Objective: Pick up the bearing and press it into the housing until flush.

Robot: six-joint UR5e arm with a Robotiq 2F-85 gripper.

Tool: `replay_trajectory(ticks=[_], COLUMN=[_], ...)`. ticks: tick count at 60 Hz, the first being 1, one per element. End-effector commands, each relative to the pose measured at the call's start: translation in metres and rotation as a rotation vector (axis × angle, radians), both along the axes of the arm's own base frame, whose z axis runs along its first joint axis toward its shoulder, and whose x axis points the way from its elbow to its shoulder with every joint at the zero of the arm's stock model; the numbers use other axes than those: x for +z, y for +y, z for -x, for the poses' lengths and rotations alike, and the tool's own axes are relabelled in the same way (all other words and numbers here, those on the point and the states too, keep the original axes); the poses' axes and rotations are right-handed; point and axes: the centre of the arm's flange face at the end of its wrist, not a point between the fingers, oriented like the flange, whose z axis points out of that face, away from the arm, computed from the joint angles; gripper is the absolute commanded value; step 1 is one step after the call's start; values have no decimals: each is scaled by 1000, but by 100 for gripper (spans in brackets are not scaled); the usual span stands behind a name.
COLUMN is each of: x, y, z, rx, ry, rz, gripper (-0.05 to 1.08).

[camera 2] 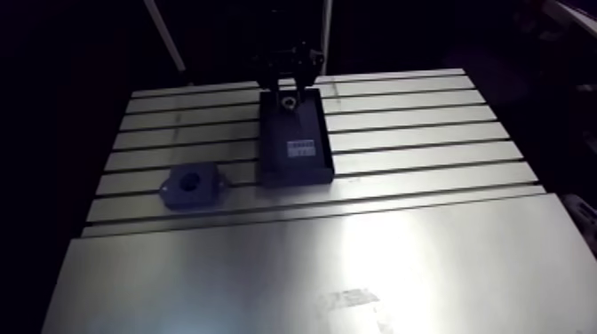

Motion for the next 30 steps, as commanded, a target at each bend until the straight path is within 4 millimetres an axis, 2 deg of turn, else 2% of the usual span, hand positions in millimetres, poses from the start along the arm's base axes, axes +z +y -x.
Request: replay_trajectory(ticks=[1,11,16,21,27,30], x=[39,65,75,76,87,91], y=[-1,-3,-18,-23,-31,-43], z=[-6,-20,-30,-35,-40,-45], rx=[1,7,40,47,54,64], ry=[26,22,31,30,49,53], rz=[-6,-3,-4,-4,-2,-1], gripper=[57,57,58,58,58,58])
